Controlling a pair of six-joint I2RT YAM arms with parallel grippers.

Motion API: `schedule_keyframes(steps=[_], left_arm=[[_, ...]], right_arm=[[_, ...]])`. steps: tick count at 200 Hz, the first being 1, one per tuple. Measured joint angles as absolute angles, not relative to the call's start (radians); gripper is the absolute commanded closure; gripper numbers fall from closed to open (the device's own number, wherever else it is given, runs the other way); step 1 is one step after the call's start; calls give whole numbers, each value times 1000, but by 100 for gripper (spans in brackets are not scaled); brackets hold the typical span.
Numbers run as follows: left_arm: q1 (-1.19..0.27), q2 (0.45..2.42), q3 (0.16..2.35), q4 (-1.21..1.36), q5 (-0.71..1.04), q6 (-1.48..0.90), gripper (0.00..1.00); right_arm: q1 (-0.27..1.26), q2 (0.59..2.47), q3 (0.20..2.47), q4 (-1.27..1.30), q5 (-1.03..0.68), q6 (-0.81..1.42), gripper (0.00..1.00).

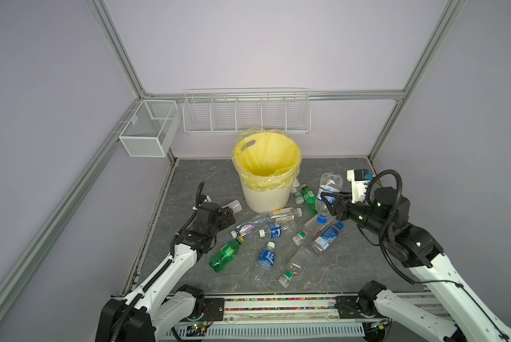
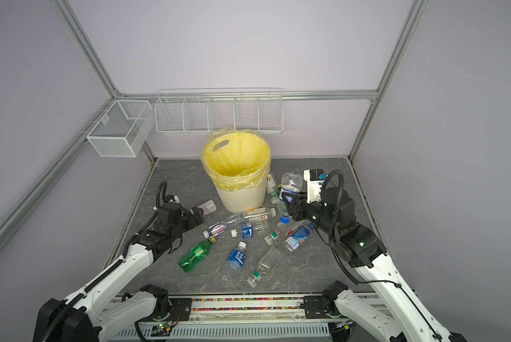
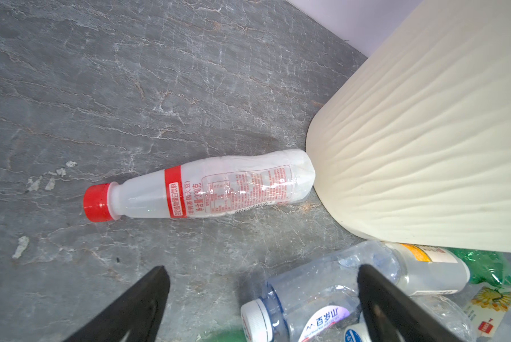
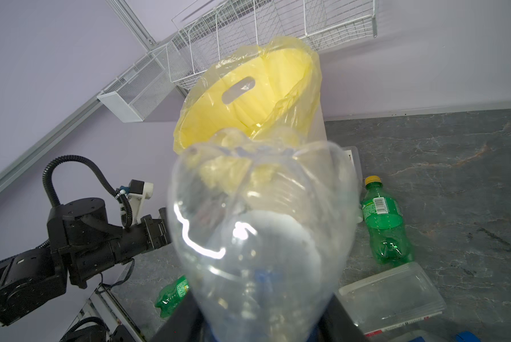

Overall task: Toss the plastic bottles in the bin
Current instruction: 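Lift the bottle with the right gripper over the bin and open it, then lower the right gripper over the bottles while the left gripper approaches the green bottle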

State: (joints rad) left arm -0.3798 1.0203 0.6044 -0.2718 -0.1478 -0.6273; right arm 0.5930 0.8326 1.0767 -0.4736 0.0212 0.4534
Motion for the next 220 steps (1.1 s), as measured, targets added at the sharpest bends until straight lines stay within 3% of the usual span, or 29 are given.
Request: schedule_keyframes(steps=[43,89,102,109,114,120,149,169,197,220], left_arm=[[-380,1018,604,-271,-143,-627,1],[-379,1007,604,-272,-133,-628,1],[-379,998,604,-276,-133,-628,1],[-378,992,604,-278,-133,-628,1],[-377,988,604,-279,-133,-628,1],[-377,984,604,-281,-132,-628,1],[-373,974,605,-302,-129,-628,1],[-373,962,605,-318,-125,-628,1],[-373,948,605,-319,-121,-632,1],[-373,949,605,-319,-107,-635,1]], right_arm=[[664,894,1138,-481,88,447,53],[715,1236,1528,-473,175,400,49],[716,1374,1691,-480,204,382,40],[715,1459,1791,-493,215,371,23],[712,1513,1861,-511,215,367,3],[709,1594,1961,-529,217,362,12],[701,1870,2326,-677,212,350,12],[701,1833,2217,-701,210,339,12],[696,1570,1819,-629,204,328,12],[686,1369,1641,-588,212,328,12]])
